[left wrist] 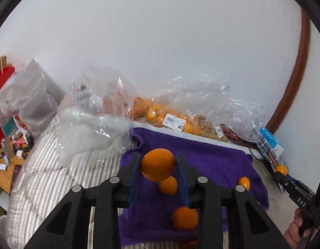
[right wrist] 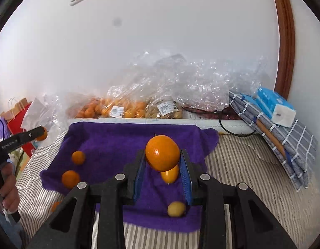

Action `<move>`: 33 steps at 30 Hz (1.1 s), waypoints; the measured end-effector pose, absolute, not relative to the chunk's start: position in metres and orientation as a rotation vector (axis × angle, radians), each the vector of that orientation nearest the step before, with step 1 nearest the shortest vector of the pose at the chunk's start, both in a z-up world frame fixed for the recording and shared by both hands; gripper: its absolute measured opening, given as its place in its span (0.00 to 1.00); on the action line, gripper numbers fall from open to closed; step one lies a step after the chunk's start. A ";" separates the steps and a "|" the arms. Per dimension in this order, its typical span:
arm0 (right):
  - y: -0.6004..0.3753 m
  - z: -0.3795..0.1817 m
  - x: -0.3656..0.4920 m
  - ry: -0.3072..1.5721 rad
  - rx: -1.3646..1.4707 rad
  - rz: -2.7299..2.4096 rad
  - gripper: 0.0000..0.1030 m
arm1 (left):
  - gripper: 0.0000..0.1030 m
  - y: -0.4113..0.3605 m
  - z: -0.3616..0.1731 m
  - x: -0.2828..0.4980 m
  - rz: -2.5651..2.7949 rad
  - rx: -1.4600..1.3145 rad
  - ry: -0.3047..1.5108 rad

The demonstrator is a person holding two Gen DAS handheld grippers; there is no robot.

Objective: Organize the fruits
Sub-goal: 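Lower both held oranges onto the purple towel and open both grippers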

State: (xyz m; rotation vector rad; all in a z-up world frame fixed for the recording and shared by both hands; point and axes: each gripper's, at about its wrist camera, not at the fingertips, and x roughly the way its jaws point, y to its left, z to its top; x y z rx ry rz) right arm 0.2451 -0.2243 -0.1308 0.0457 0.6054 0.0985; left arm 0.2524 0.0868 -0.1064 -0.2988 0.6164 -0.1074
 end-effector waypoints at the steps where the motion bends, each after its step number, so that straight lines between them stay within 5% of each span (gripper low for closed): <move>1: -0.227 -0.136 0.248 0.608 0.058 0.099 0.31 | 0.32 0.088 -0.114 0.254 -0.109 -0.311 0.621; 33: -0.236 -0.202 0.278 0.810 0.056 0.073 0.31 | 0.32 0.056 -0.170 0.274 -0.141 -0.186 0.748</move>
